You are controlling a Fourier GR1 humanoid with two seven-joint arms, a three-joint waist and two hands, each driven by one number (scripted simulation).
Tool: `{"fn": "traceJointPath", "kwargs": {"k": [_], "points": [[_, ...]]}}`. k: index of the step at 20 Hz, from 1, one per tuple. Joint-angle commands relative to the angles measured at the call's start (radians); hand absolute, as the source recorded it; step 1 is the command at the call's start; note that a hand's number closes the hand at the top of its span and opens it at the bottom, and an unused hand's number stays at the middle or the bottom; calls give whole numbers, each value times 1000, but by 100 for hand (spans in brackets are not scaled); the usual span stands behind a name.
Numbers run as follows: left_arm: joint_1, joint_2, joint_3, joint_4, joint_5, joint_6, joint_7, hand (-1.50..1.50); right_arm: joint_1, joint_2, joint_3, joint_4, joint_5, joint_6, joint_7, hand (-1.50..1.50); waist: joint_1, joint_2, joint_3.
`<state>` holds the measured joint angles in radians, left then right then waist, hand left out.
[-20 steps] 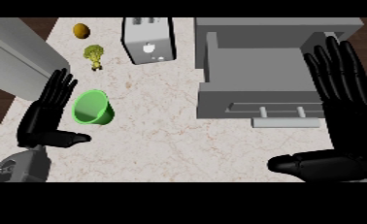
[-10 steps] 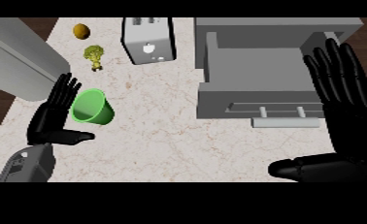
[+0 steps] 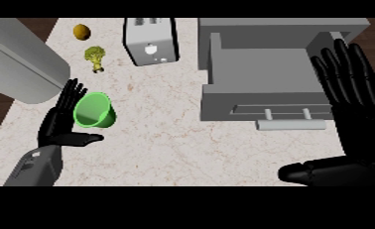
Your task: Pick up the cup, place it into the drawer and close the drawer
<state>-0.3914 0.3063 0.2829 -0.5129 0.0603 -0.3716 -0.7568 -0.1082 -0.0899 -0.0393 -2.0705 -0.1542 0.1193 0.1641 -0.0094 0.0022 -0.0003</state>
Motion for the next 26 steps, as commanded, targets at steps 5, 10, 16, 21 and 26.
{"fn": "traceJointPath", "kwargs": {"k": [5,10,16,21,26], "points": [[-80,47,-4,228,-46,-44,-146,-150,28,0,-6,-20,-10,11,-1,-150,-6,2,-1],[-82,2,-12,242,-54,2,-187,-150,14,25,40,-69,22,-28,56,-150,-8,2,-2],[-105,53,2,266,-31,-109,-171,-150,29,23,26,-30,13,-10,13,-150,-6,3,-1],[-125,14,3,299,-32,-79,-177,-150,-7,21,38,-45,22,-19,47,-150,-7,3,-2],[-122,12,11,293,-8,-164,-158,-150,42,-12,-27,-19,-40,38,-13,-150,-7,3,-1]]}}
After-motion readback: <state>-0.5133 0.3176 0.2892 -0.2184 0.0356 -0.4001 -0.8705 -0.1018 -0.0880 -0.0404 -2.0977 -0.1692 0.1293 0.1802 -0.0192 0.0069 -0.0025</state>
